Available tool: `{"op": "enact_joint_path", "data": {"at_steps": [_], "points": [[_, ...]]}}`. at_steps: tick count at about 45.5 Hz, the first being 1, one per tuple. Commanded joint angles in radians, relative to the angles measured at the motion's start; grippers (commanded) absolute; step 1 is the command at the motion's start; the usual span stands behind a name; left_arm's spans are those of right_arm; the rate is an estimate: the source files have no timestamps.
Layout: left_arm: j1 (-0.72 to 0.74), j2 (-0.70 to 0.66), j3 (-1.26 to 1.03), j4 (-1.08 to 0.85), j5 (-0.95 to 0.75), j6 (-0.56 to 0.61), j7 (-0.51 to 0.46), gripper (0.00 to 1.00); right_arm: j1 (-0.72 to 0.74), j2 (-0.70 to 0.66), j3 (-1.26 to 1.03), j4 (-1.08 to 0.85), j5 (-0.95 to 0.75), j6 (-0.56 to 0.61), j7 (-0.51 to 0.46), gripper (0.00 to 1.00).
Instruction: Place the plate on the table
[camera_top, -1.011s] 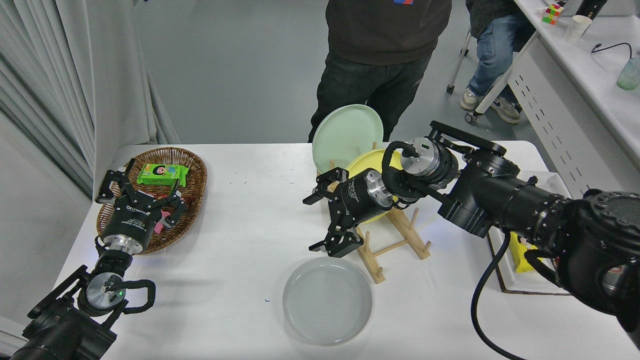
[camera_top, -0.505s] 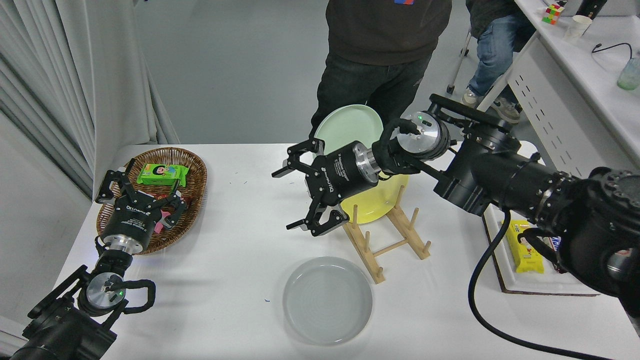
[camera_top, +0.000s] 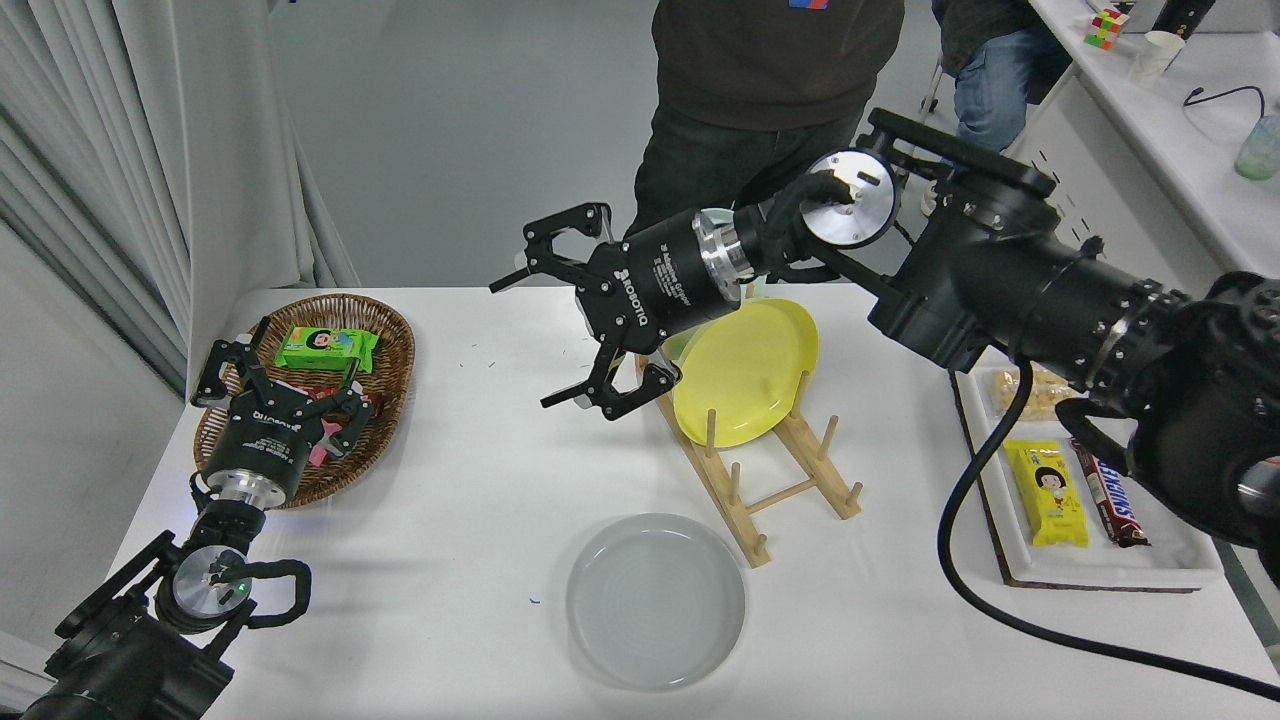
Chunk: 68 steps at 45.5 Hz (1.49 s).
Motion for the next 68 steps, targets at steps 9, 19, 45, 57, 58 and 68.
{"op": "enact_joint_path", "data": {"at_steps": [9, 19, 45, 57, 58, 68], "points": [[0.000, 0.000, 0.000, 0.000, 0.000, 0.000, 0.000, 0.98, 0.000, -0.033, 0.041, -0.013, -0.068, 0.035, 0.000, 1.00], [0.000, 0.000, 0.000, 0.000, 0.000, 0.000, 0.000, 0.98, -0.015, -0.096, 0.160, -0.065, -0.053, 0.182, 0.000, 1.00], [0.000, 0.000, 0.000, 0.000, 0.000, 0.000, 0.000, 0.98, -0.001, -0.211, 0.527, -0.163, -0.069, 0.300, 0.000, 1.00], [0.000, 0.000, 0.000, 0.000, 0.000, 0.000, 0.000, 0.98, -0.016, -0.303, 0.532, -0.185, -0.138, 0.300, 0.217, 1.00], [0.000, 0.000, 0.000, 0.000, 0.000, 0.000, 0.000, 0.98, -0.023, -0.311, 0.531, -0.189, -0.154, 0.300, 0.244, 1.00], [0.000, 0.000, 0.000, 0.000, 0.000, 0.000, 0.000, 0.98, -0.063, -0.338, 0.509, -0.309, -0.312, 0.297, 0.454, 1.00]]}}
